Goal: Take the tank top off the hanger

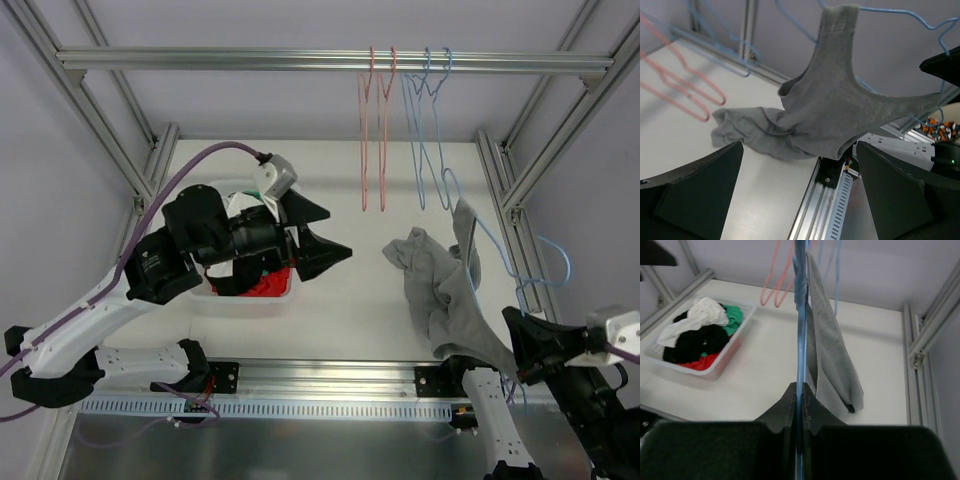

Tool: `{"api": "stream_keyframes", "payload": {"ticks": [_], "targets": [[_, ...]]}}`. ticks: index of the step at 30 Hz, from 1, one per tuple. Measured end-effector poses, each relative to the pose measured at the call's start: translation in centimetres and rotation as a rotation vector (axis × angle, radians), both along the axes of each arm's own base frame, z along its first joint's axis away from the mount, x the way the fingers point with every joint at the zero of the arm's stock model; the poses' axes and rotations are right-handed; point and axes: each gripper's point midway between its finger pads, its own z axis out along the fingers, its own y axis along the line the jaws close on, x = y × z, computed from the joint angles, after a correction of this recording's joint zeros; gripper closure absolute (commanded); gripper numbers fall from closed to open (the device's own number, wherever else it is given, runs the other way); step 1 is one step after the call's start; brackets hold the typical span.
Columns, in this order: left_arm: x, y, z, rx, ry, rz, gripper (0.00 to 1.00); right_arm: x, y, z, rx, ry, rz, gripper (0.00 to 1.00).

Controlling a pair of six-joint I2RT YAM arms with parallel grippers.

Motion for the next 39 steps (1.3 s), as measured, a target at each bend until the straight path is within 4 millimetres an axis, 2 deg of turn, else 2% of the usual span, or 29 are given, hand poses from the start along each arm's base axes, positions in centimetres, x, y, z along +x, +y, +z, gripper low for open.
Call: {"api": "stream_keyframes", "payload": {"ticks": [5, 8, 10, 12, 13, 15, 16, 20, 22, 24, 25, 26, 28, 32, 33, 35, 39], "targets": [[-3.7, -5.9, 3.2, -0.014, -0.144, -0.146, 0.01, -2.6, 2.6, 1.0, 0.013, -0.047, 0.211, 1.00], [-3.9, -8.3, 4.2, -0.024, -0.196, -0.150, 0.01, -3.6, 4.3, 1.4, 0.028, -0.039, 0.354, 1.00], [-3.1, -9.4, 4.1, -0.020, -0.213, -0.126, 0.09, -3.8, 4.9, 1.8, 0.038, -0.029, 0.419, 1.00], [-2.3, -10.0, 3.7, -0.008, -0.217, -0.095, 0.20, -3.9, 5.4, 2.4, 0.045, -0.021, 0.470, 1.00], [-1.9, -10.2, 3.5, -0.001, -0.221, -0.077, 0.38, -3.8, 5.5, 2.7, 0.047, -0.018, 0.487, 1.00], [-1.3, -10.3, 3.3, 0.008, -0.228, -0.050, 0.58, -3.6, 5.7, 3.1, 0.050, -0.009, 0.509, 1.00], [-1.1, -10.3, 3.3, 0.010, -0.229, -0.037, 0.74, -3.4, 5.7, 3.3, 0.051, -0.006, 0.514, 1.00], [-0.5, -9.9, 3.4, 0.003, -0.242, 0.002, 1.00, -2.6, 5.8, 3.6, 0.053, 0.008, 0.516, 1.00], [-0.3, -9.6, 3.2, 0.008, -0.247, 0.017, 1.00, -2.3, 5.8, 3.6, 0.054, 0.015, 0.515, 1.00], [-0.1, -9.3, 3.0, 0.009, -0.249, 0.029, 0.87, -2.0, 5.7, 3.6, 0.054, 0.022, 0.508, 1.00], [-0.1, -9.2, 2.9, 0.010, -0.250, 0.035, 0.87, -1.8, 5.7, 3.5, 0.054, 0.026, 0.502, 1.00], [0.0, -9.0, 2.8, 0.012, -0.249, 0.044, 0.94, -1.6, 5.6, 3.5, 0.053, 0.030, 0.497, 1.00], [0.2, -8.7, 2.4, 0.015, -0.244, 0.057, 1.00, -1.2, 5.6, 3.2, 0.053, 0.044, 0.489, 1.00], [1.0, -7.9, 1.5, 0.036, -0.237, 0.112, 1.00, -0.1, 5.5, 2.4, 0.056, 0.084, 0.478, 1.00], [1.1, -7.7, 1.3, 0.042, -0.235, 0.123, 0.96, 0.0, 5.5, 2.3, 0.056, 0.089, 0.478, 1.00], [1.3, -7.4, 0.8, 0.051, -0.232, 0.136, 0.96, 0.5, 5.6, 1.9, 0.058, 0.107, 0.480, 1.00], [1.5, -7.1, 0.5, 0.057, -0.229, 0.154, 0.96, 1.1, 5.8, 1.6, 0.060, 0.116, 0.486, 1.00]]}}
